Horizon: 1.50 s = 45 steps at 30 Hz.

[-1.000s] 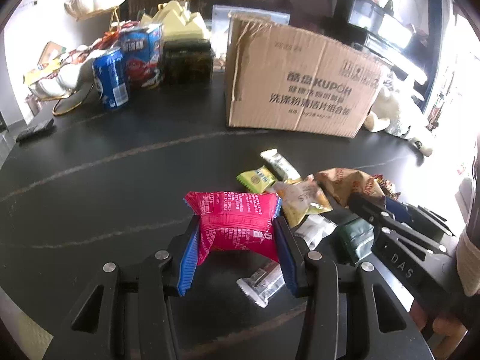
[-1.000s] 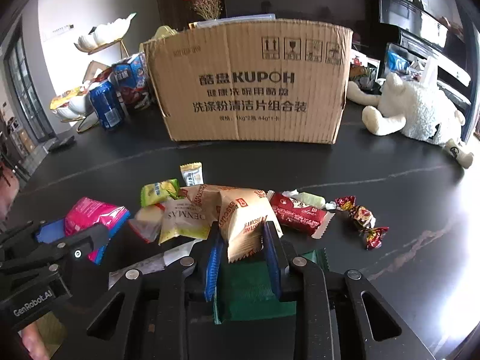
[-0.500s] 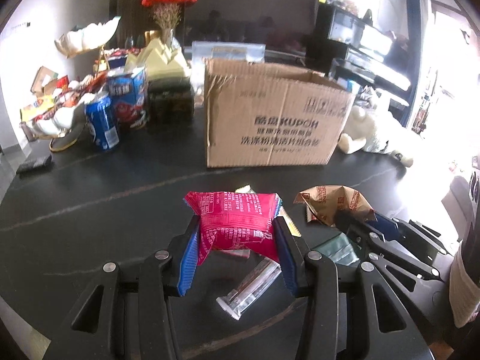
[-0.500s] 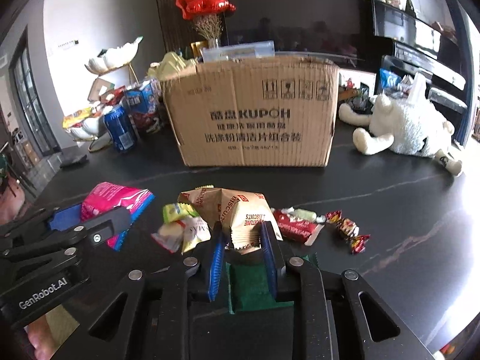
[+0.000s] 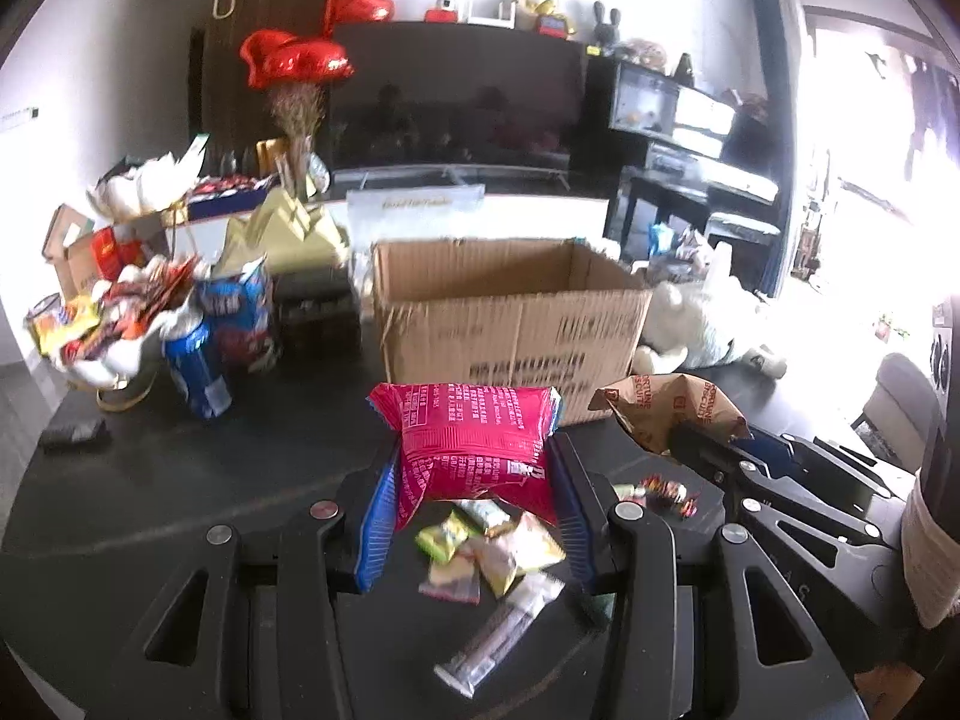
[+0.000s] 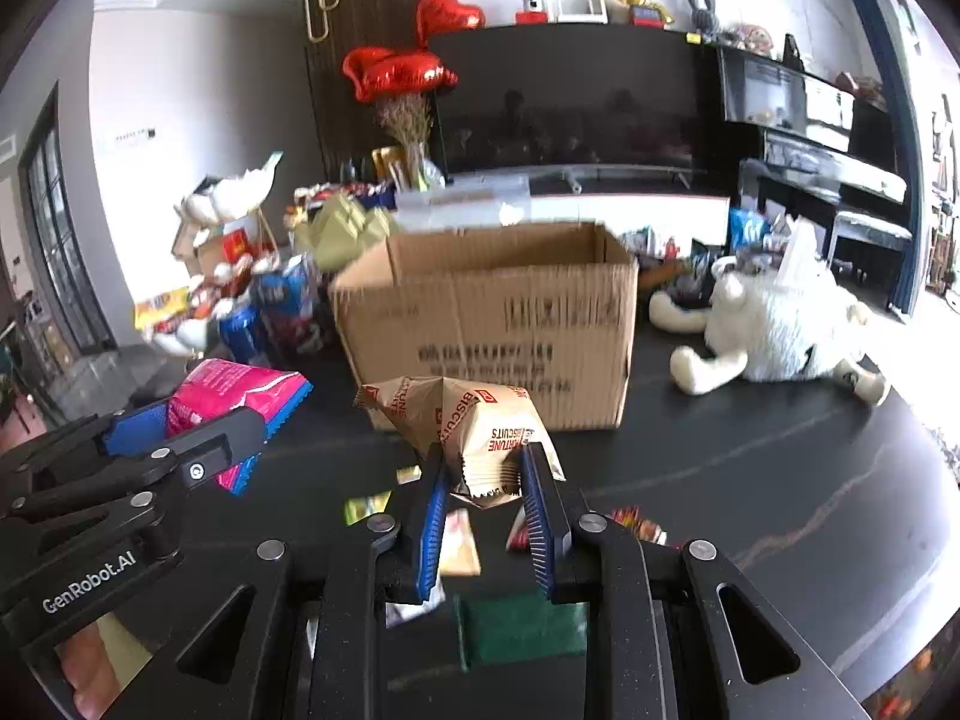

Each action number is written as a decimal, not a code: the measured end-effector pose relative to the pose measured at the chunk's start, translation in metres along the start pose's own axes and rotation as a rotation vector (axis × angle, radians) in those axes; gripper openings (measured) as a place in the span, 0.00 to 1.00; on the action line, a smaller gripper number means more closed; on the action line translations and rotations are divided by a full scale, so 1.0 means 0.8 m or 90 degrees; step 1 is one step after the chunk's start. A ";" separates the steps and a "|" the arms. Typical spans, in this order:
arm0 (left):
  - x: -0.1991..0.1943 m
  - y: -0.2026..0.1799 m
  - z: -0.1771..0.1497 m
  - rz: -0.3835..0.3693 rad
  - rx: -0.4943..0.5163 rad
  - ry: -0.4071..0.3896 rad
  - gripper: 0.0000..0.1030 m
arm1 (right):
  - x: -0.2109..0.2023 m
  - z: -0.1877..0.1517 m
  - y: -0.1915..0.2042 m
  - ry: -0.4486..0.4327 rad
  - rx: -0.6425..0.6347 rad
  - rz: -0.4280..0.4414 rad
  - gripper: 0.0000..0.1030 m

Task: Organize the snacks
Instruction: 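Carry the pink bag and tan biscuit pack over the open cardboard box, then open both tools to drop the pink bag and biscuit pack into the box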

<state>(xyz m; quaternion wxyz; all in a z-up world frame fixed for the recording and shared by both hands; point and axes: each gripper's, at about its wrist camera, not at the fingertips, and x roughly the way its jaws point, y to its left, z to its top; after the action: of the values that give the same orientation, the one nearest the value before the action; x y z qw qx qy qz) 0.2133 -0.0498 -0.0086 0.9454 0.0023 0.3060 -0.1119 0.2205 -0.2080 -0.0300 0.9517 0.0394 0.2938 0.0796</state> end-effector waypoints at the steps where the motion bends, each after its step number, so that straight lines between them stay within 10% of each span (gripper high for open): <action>1: -0.001 0.000 0.006 -0.005 0.001 -0.005 0.45 | -0.002 0.006 -0.001 -0.005 0.003 0.002 0.24; 39: 0.164 0.013 0.187 -0.050 0.009 0.108 0.51 | 0.131 0.179 -0.040 0.034 0.015 -0.006 0.25; 41: 0.172 0.015 0.189 -0.020 0.016 0.101 0.67 | 0.143 0.182 -0.045 0.037 0.016 0.000 0.30; 45: 0.168 0.020 0.184 0.006 0.020 0.095 0.68 | 0.147 0.178 -0.062 0.038 0.065 -0.008 0.56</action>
<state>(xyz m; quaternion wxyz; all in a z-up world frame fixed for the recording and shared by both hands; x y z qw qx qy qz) 0.4078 -0.0729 0.0326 0.9203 0.0270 0.3739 -0.1117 0.4028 -0.2402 0.0164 0.9399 0.0839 0.3257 0.0593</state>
